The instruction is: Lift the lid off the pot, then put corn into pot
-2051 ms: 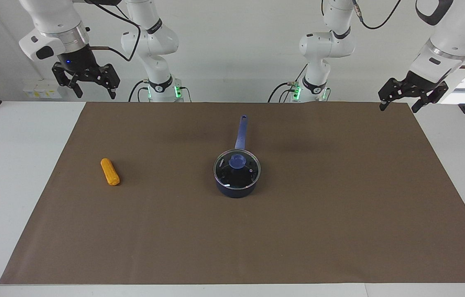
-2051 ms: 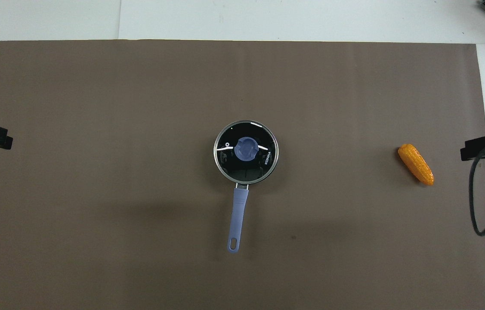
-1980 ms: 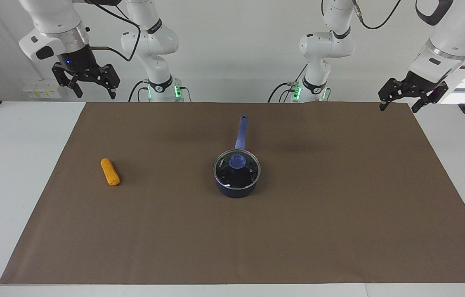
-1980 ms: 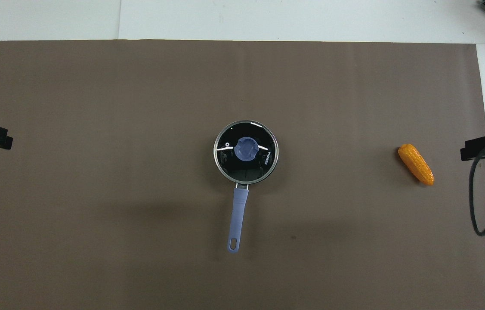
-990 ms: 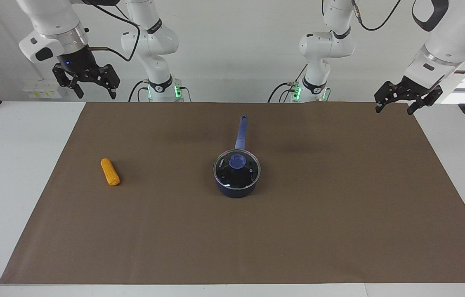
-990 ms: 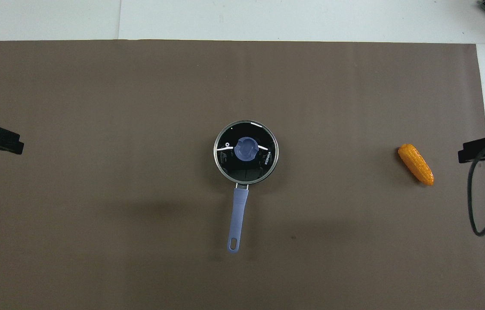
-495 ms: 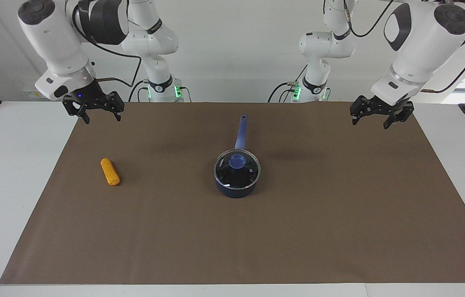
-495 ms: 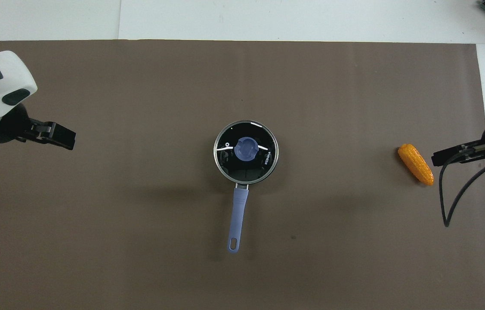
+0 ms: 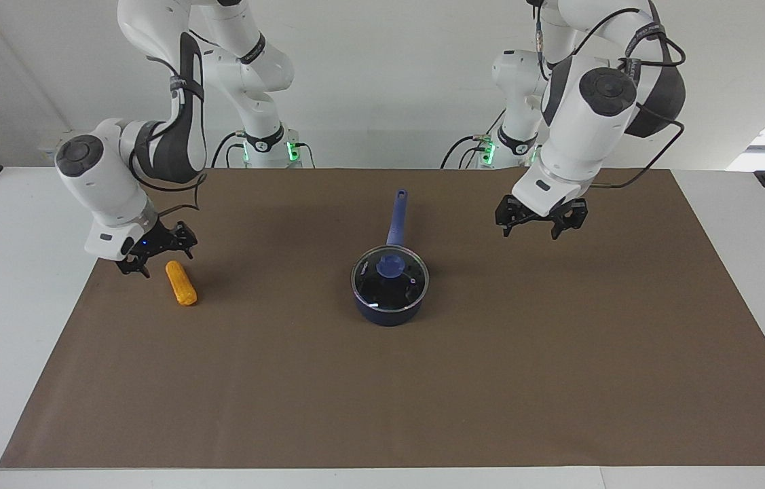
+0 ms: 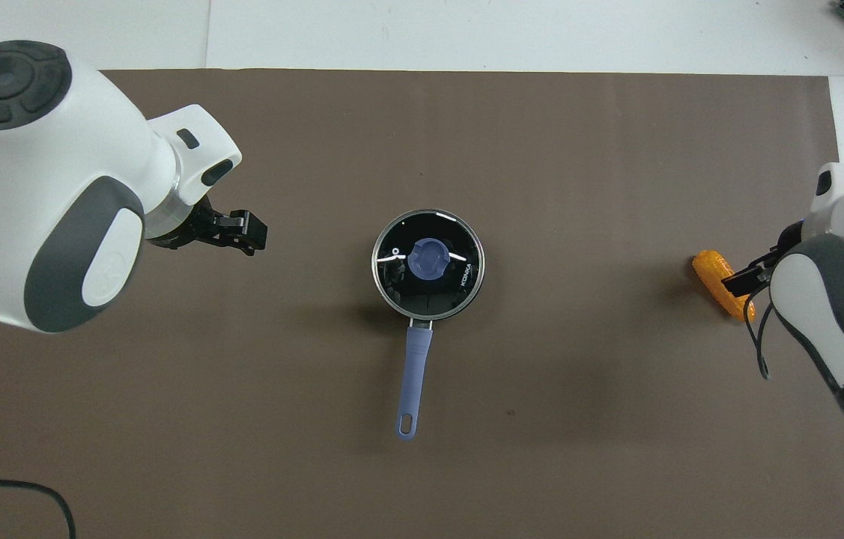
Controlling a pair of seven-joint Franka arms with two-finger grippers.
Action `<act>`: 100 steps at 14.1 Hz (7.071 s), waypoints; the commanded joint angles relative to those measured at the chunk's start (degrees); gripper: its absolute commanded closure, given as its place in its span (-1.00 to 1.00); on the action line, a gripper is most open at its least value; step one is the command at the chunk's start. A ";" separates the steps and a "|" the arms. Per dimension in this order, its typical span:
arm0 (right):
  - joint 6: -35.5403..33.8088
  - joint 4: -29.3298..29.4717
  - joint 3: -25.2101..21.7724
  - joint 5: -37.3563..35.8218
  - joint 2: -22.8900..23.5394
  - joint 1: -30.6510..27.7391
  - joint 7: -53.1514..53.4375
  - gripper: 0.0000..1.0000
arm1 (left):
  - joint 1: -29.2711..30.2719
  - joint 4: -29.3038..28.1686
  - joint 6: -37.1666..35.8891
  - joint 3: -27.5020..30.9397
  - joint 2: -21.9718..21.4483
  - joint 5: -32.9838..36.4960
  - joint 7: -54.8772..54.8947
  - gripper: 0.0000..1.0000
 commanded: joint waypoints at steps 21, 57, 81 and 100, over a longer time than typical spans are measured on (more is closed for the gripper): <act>2.95 0.18 1.22 0.88 2.63 -1.44 1.17 1.00 | -16.83 3.26 16.17 1.11 9.61 -2.31 -32.46 -1.00; -27.47 15.75 9.13 0.88 -13.80 1.55 33.27 1.00 | -21.48 1.86 24.09 1.20 14.54 4.45 -36.77 -0.55; -27.82 16.10 11.14 0.88 -12.40 2.33 35.71 1.00 | -21.49 6.87 14.59 2.07 11.38 8.06 -35.72 1.00; -9.81 30.42 11.33 0.80 15.10 29.41 69.83 1.00 | 9.27 -5.06 22.76 1.72 6.99 2.17 -1.12 1.00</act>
